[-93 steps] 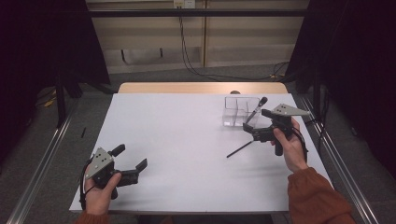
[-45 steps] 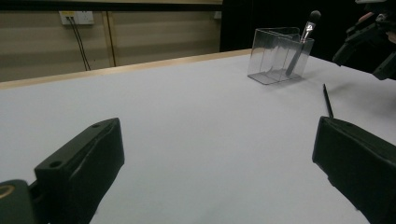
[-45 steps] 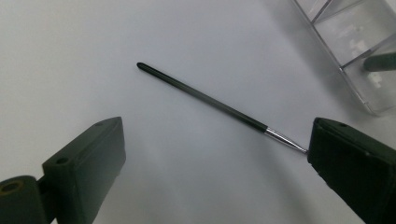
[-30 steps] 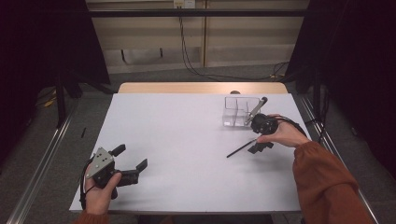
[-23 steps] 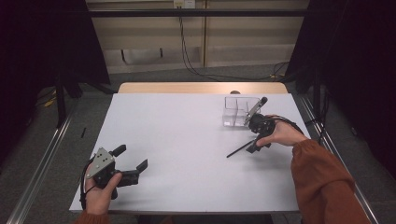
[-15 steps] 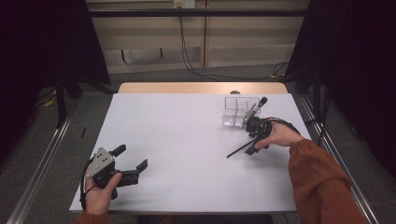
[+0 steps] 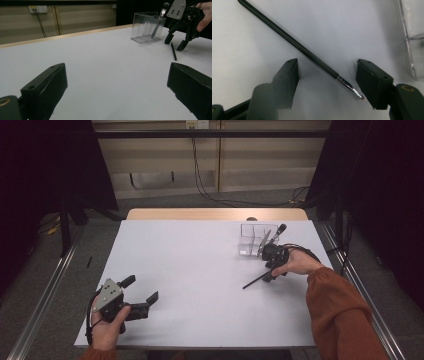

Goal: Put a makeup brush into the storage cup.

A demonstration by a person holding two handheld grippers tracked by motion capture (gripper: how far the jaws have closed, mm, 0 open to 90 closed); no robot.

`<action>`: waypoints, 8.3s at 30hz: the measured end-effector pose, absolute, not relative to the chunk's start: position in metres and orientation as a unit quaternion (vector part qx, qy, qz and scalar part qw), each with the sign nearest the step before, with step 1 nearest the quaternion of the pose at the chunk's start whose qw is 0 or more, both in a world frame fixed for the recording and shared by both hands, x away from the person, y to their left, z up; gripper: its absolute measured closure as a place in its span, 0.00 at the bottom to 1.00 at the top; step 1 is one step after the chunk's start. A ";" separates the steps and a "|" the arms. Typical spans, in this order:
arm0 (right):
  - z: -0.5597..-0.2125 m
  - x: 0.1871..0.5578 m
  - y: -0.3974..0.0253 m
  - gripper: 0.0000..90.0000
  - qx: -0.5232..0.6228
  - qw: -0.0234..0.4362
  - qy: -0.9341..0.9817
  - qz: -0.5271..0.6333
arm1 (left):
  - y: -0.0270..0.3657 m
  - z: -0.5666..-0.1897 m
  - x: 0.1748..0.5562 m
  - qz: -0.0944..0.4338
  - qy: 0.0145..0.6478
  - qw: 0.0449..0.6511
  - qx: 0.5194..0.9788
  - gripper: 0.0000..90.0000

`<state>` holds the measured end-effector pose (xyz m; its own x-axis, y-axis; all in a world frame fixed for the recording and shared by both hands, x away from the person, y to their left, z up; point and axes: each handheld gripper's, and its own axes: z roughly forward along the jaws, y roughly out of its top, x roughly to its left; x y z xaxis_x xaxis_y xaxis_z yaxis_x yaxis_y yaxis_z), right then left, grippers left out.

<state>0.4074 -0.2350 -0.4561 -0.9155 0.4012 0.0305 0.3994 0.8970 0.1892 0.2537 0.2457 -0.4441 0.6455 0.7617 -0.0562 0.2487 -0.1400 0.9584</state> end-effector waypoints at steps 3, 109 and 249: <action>-0.456 0.408 -0.236 0.46 0.199 0.007 0.975 0.097 | 0.246 -0.444 0.254 0.232 0.351 0.553 0.719 0.03; -0.432 0.338 -0.262 0.96 0.306 0.084 0.812 0.491 | 0.248 -0.443 0.252 0.230 0.359 0.554 0.715 0.02; -0.406 0.316 -0.125 0.96 0.037 -0.045 0.981 0.184 | 0.119 -0.406 0.286 0.031 0.142 0.412 0.900 0.04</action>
<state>0.3156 -0.1253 -0.4063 -0.9932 0.0559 0.1021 0.0891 0.9294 0.3581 0.2860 0.1187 -0.4057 0.9577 0.2812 -0.0607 0.2297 -0.6205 0.7498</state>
